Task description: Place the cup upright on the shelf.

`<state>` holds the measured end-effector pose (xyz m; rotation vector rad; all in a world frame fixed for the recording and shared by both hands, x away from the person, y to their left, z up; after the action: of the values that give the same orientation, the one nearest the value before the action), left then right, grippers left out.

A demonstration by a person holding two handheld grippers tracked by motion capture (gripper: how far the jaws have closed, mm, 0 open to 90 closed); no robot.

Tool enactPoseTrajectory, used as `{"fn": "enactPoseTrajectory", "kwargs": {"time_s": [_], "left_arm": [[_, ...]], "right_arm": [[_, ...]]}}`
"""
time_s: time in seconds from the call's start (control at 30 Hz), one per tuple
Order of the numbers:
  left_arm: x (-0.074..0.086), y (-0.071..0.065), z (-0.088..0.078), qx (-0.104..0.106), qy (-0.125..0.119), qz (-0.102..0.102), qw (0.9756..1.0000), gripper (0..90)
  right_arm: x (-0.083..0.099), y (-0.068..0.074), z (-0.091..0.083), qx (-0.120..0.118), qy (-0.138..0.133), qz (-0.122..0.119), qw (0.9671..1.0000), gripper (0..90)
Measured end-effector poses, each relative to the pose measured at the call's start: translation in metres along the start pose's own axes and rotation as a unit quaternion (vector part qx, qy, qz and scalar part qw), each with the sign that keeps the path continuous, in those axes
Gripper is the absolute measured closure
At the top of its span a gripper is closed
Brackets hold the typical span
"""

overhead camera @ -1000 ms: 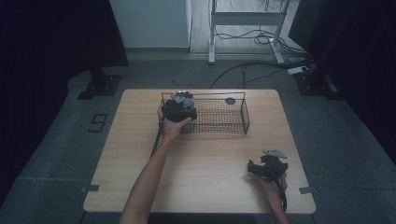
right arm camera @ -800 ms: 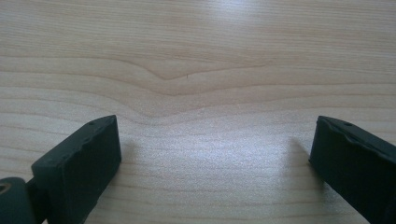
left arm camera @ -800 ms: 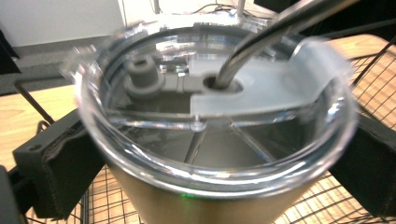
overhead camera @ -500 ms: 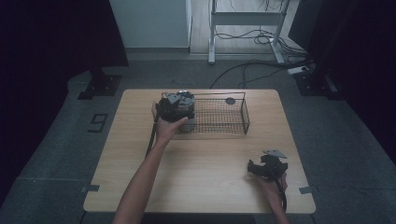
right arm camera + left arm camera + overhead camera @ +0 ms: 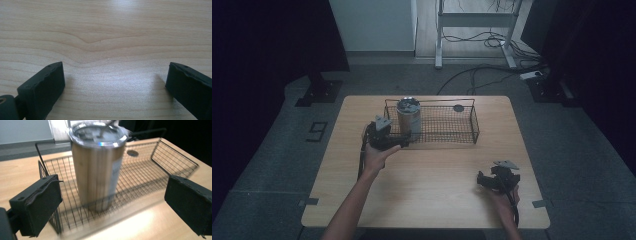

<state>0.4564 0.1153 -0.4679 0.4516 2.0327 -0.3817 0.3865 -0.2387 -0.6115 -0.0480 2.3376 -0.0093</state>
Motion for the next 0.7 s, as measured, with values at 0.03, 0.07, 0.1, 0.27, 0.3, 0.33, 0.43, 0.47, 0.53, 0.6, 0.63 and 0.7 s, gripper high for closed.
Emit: {"fn": "enactPoseTrajectory", "kwargs": {"time_s": [0.03, 0.07, 0.1, 0.27, 0.3, 0.33, 0.43, 0.47, 0.53, 0.6, 0.63, 0.7], "left_arm": [[0.005, -0.001, -0.005, 0.000, 0.001, 0.002, 1.0000, 2.5], [0.011, -0.004, -0.009, 0.001, 0.001, 0.005, 1.0000, 2.5], [0.023, -0.009, -0.018, 0.004, 0.009, 0.020, 0.9998, 2.6], [0.044, -0.018, -0.031, 0.016, 0.013, 0.022, 0.9995, 3.4], [0.050, -0.020, -0.034, 0.020, 0.017, 0.025, 0.9993, 3.4], [0.057, -0.022, -0.036, 0.021, 0.021, 0.027, 0.9992, 3.3], [0.077, -0.028, -0.043, 0.029, 0.029, 0.020, 0.9990, 3.5], [0.084, -0.029, -0.045, 0.029, 0.032, 0.020, 0.9989, 3.4], [0.105, -0.033, -0.049, 0.029, 0.041, 0.022, 0.9985, 3.5], [0.111, -0.035, -0.050, 0.029, 0.046, 0.026, 0.9982, 3.5], [0.118, -0.036, -0.050, 0.030, 0.051, 0.030, 0.9978, 3.5], [0.128, -0.039, -0.051, 0.036, 0.057, 0.030, 0.9973, 3.2]], "right_arm": [[0.000, 0.000, 0.000, 0.000, 0.000, 0.000, 1.0000, 1.9], [0.000, 0.000, 0.000, 0.000, 0.001, 0.001, 1.0000, 1.9], [0.000, 0.000, 0.000, 0.000, 0.001, 0.000, 1.0000, 1.9], [0.000, 0.000, 0.000, -0.001, 0.002, 0.001, 1.0000, 1.9], [0.000, 0.000, 0.000, -0.001, 0.002, 0.001, 1.0000, 1.9], [0.000, 0.000, 0.000, -0.001, 0.001, 0.001, 1.0000, 1.9], [0.000, 0.000, 0.000, 0.000, 0.001, 0.000, 1.0000, 1.9], [0.000, 0.000, 0.000, 0.000, 0.001, 0.000, 1.0000, 1.9], [0.000, 0.000, 0.000, 0.000, 0.001, 0.000, 1.0000, 1.9], [0.000, 0.000, 0.000, 0.000, 0.001, 0.000, 1.0000, 1.9], [0.000, 0.000, 0.000, 0.000, 0.000, 0.000, 1.0000, 1.9], [0.000, 0.000, 0.000, 0.000, 0.001, 0.002, 1.0000, 2.0]]}}
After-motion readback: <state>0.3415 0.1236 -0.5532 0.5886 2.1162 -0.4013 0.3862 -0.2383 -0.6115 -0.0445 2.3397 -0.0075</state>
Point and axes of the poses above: each handheld gripper's, and its own axes: z roughly forward along the jaws, x roughly out of its underside, y roughly to its left, the point moved 8 cm from there along z, roughly forward along the jaws, and after that the axes turned 2 degrees about x, right-handed, at the moved point
